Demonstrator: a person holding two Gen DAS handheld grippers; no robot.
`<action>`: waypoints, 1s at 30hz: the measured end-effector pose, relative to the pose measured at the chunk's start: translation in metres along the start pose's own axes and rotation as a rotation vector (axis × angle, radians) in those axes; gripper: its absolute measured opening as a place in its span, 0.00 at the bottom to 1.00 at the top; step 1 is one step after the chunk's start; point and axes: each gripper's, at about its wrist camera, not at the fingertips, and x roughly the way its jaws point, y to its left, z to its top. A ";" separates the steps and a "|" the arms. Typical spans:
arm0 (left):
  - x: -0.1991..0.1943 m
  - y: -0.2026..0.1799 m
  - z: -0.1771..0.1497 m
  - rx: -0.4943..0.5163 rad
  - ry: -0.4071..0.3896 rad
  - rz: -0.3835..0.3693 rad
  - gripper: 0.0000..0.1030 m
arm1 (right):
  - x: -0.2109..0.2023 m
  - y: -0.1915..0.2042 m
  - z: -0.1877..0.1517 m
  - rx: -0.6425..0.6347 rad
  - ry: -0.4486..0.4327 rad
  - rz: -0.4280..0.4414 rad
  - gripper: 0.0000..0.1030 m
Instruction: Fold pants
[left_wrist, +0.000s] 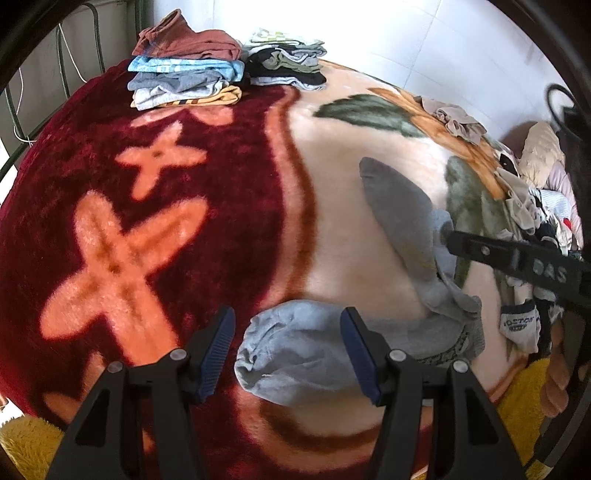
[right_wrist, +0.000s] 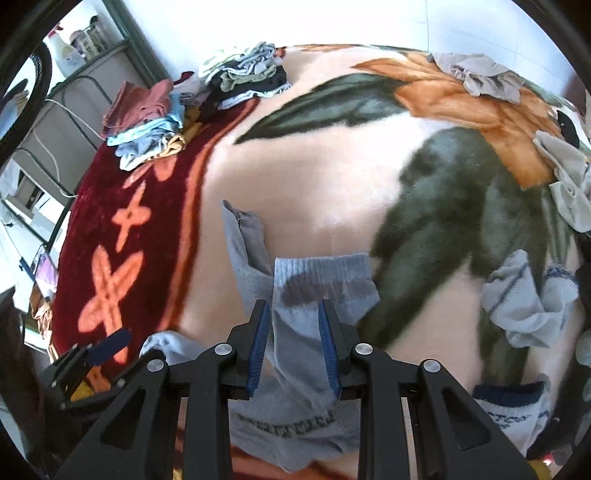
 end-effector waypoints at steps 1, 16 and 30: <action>0.000 0.001 0.000 -0.002 0.001 0.000 0.61 | 0.005 0.000 0.002 0.010 0.008 0.005 0.27; 0.005 -0.003 -0.002 0.007 0.017 0.017 0.61 | -0.009 -0.015 0.006 0.002 -0.091 0.062 0.07; 0.009 -0.028 0.001 0.069 0.022 0.038 0.61 | -0.051 -0.066 -0.035 -0.022 -0.128 -0.091 0.07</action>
